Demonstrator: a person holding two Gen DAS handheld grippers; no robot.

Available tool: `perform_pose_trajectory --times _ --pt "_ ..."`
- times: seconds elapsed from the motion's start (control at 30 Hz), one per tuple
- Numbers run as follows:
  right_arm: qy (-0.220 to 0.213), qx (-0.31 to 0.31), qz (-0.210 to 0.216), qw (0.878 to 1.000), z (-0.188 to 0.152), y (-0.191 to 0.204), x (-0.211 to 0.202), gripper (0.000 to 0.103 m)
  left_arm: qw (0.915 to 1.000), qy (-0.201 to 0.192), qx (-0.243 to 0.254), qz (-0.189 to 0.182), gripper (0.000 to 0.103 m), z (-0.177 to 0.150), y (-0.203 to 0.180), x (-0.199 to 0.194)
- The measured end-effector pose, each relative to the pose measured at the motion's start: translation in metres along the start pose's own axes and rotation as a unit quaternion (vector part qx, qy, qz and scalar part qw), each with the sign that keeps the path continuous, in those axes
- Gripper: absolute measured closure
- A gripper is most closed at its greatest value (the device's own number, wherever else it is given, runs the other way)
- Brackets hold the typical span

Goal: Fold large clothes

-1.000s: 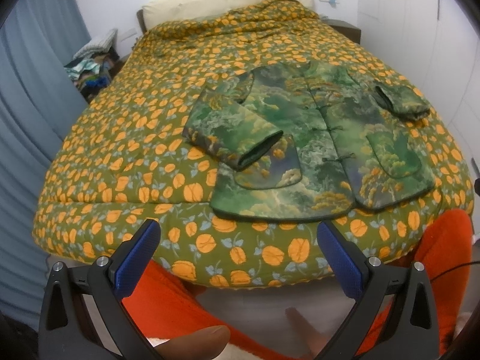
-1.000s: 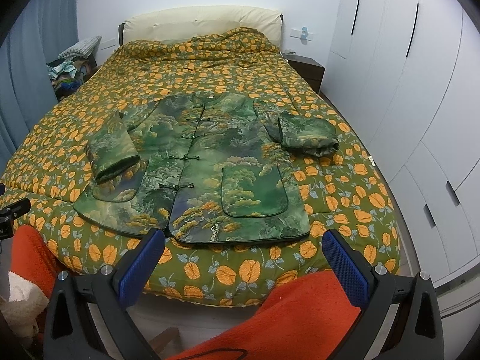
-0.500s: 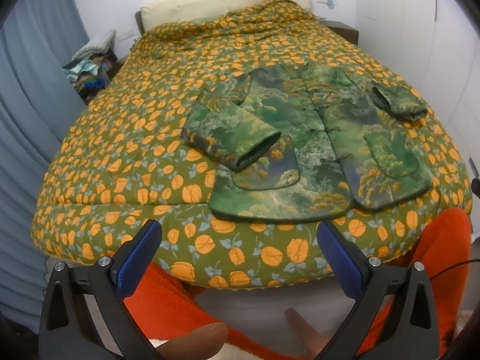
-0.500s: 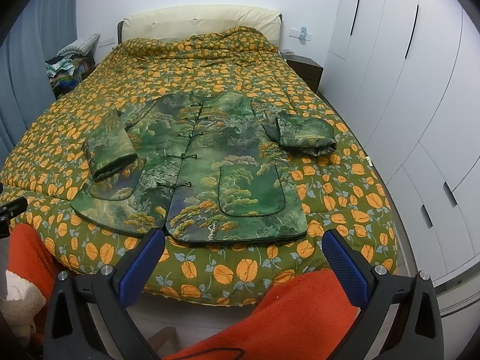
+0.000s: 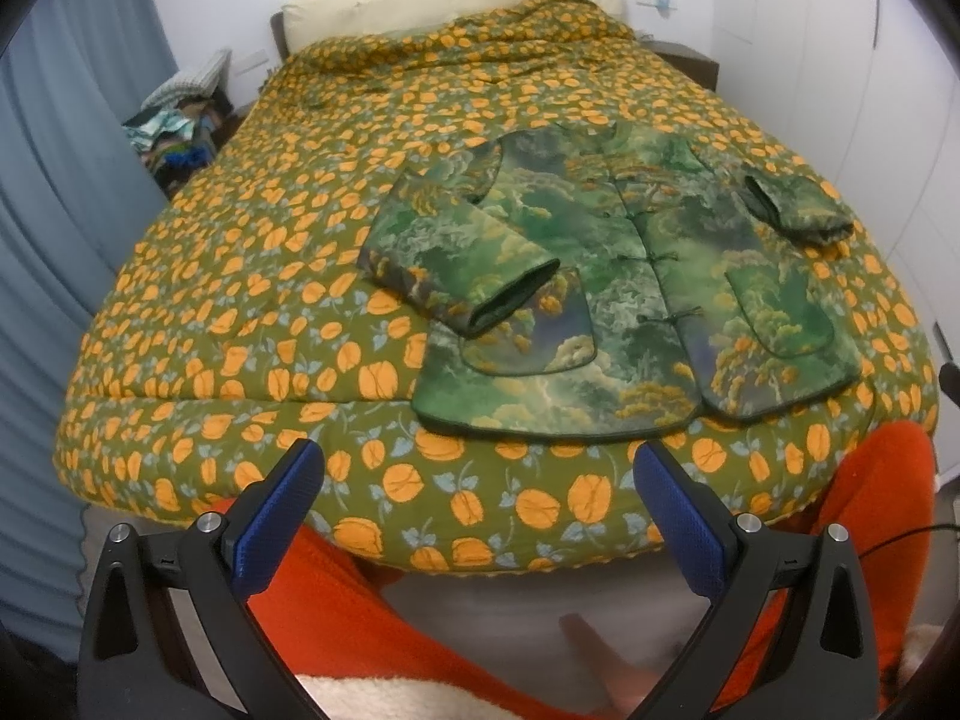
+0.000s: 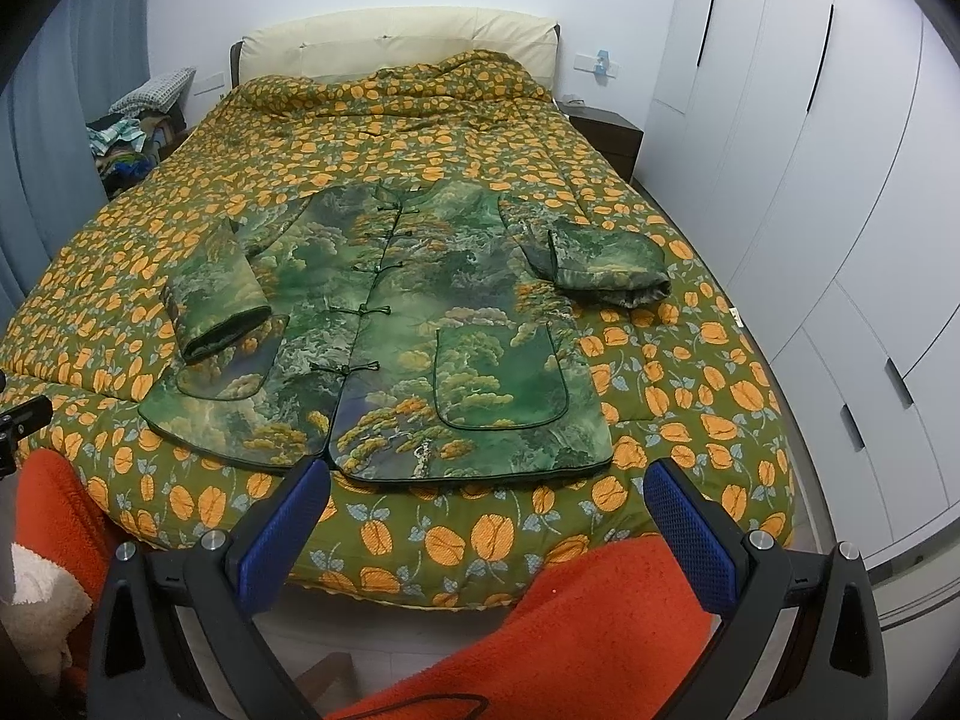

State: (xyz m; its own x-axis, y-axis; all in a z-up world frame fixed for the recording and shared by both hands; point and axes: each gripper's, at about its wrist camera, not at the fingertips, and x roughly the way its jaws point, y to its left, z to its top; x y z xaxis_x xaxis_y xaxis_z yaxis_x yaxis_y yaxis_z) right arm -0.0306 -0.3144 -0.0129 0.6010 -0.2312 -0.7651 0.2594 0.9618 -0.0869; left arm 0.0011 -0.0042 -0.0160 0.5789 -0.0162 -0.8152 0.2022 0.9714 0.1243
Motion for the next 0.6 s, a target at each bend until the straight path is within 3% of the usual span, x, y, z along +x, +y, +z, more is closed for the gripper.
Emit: perform_pose_trajectory --times 0.23,0.5,0.6 --pt "-0.001 0.001 0.006 1.000 0.0000 0.0012 0.0001 0.000 1.0000 0.000 0.000 -0.006 0.000 0.0005 -0.0007 -0.0002" --pt "-0.031 0.014 0.050 0.998 0.0029 0.0043 -0.0074 0.000 0.9998 -0.017 0.001 -0.003 0.000 0.0024 0.0018 -0.0042" --pt "-0.033 0.020 0.043 0.998 0.0055 0.0012 -0.0079 0.000 0.9998 -0.017 -0.004 -0.009 0.000 0.0030 0.0042 -0.0041"
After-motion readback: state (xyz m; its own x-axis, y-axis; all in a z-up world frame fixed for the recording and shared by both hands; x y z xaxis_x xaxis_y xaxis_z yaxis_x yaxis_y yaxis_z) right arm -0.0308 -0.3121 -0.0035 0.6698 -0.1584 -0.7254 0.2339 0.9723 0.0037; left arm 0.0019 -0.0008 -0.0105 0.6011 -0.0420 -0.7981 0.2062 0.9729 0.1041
